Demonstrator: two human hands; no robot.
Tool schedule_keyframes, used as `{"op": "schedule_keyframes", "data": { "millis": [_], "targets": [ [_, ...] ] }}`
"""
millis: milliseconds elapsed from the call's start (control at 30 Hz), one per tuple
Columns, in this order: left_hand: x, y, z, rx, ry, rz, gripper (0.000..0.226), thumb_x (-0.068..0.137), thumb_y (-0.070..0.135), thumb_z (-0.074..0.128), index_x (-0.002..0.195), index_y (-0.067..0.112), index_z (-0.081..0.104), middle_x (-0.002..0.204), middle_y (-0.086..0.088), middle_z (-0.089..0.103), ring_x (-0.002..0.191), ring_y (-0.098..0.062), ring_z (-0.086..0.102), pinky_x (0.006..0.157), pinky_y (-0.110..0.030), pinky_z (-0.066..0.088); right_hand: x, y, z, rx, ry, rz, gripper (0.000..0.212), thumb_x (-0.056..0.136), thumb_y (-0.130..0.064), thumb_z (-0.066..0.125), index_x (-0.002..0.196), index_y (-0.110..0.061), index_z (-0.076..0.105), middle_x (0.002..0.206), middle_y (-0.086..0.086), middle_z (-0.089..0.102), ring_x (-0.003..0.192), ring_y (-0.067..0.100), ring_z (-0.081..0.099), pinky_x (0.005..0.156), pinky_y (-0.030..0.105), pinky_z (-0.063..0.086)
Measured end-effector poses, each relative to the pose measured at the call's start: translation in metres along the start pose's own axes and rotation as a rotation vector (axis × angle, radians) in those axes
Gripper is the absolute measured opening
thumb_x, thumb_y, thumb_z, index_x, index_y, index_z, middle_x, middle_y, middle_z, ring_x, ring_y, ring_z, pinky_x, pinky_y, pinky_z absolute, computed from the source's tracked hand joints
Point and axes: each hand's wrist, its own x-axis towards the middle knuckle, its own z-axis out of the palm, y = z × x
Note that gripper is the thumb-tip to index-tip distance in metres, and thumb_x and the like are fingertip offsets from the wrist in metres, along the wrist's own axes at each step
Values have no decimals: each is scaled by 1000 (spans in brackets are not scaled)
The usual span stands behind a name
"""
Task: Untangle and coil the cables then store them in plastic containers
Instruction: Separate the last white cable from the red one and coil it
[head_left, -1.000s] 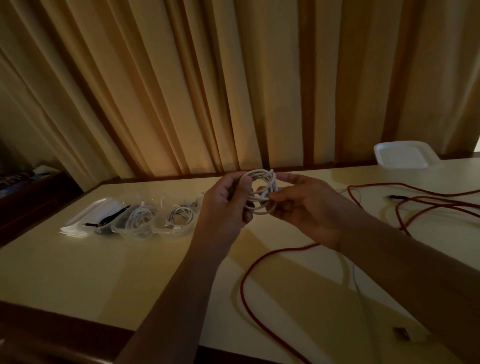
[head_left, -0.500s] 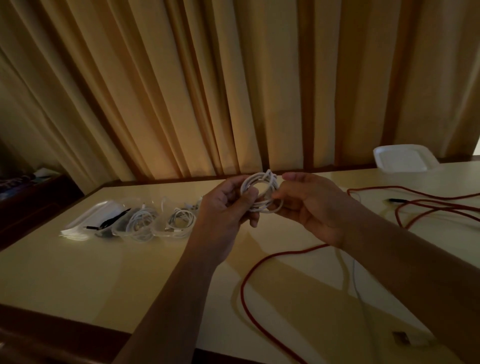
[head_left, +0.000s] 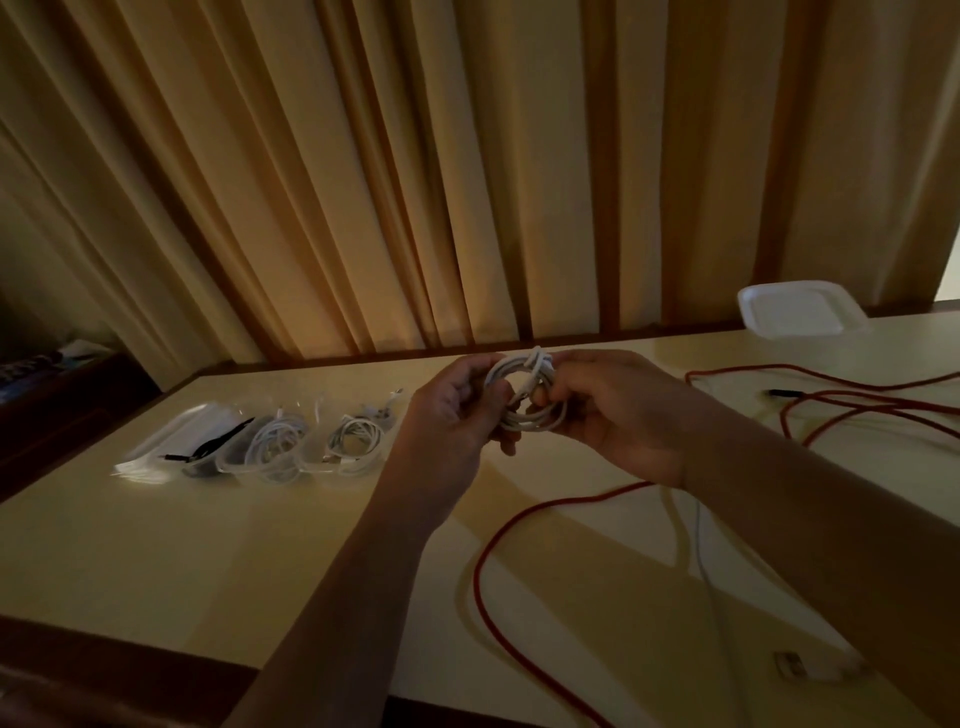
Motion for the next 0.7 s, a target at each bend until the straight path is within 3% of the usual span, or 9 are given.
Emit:
{"op": "schedule_keyframes", "data": {
  "millis": [167, 433, 600, 700],
  "targets": [
    [2, -2, 2, -74, 24, -35, 21, 103, 16, 57, 120, 12, 68, 97, -14, 71, 77, -24, 62, 65, -38, 51, -3, -3, -2, -106, -12, -10, 22, 95, 2, 55, 108, 2, 72, 111, 16, 73, 108, 29, 68, 98, 40, 57],
    [2, 4, 2, -95, 76, -69, 21, 104, 14, 54, 113, 12, 73, 95, -26, 66, 74, -27, 55, 57, -32, 49, -7, -2, -4, -262, -159, 1, 23, 97, -11, 59, 117, -7, 71, 115, 8, 74, 114, 23, 67, 102, 39, 53],
    [2, 10, -3, -102, 74, -82, 20, 103, 12, 55, 117, 7, 69, 101, -16, 74, 80, -24, 65, 59, -29, 52, -4, 2, -5, -152, -264, 68, 45, 86, -17, 59, 127, 1, 64, 126, 18, 67, 126, 34, 57, 106, 42, 47],
    [0, 15, -8, -141, 63, -89, 19, 101, 13, 57, 115, 9, 68, 99, -13, 76, 79, -20, 66, 59, -28, 52, -6, 1, -6, -117, -295, 63, 42, 94, -18, 55, 131, 2, 61, 127, 22, 63, 117, 36, 52, 100, 45, 41]
  ]
}}
